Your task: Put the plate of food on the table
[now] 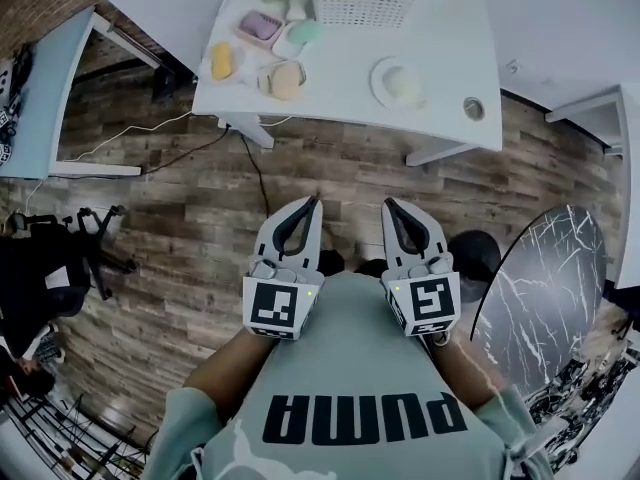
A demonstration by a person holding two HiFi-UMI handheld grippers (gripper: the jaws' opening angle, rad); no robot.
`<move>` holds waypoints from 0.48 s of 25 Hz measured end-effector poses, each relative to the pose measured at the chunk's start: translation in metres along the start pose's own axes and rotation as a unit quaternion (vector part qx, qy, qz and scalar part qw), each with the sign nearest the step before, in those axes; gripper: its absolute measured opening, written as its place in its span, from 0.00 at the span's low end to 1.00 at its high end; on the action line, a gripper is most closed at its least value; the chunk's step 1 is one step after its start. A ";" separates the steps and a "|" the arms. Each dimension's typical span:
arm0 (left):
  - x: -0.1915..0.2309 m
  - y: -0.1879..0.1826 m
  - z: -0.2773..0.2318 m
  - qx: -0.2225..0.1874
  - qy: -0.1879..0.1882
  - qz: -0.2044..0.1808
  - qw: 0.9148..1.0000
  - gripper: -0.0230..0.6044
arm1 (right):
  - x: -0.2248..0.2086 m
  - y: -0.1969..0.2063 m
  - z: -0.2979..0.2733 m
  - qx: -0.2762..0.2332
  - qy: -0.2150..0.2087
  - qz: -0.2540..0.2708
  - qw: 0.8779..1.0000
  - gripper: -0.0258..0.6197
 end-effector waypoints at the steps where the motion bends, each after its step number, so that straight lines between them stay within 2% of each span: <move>1: 0.005 -0.003 -0.005 0.003 0.009 -0.004 1.000 0.05 | -0.003 -0.002 -0.004 -0.001 0.009 -0.002 1.000 0.05; 6: 0.022 -0.017 -0.030 -0.005 0.034 -0.003 0.999 0.05 | -0.020 -0.011 -0.020 0.002 0.048 -0.009 0.999 0.05; 12: 0.024 -0.025 -0.064 0.001 0.048 -0.004 0.999 0.05 | -0.048 -0.018 -0.034 0.000 0.063 -0.011 0.998 0.05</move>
Point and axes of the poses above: the fingertips, and each gripper's own axes: z backward along the fingers, x to its left, y out of its underside, the point moved 7 cm from there along z, backward along the fingers, and after that the axes turned 2 degrees about -z, right-handed, at the moved point
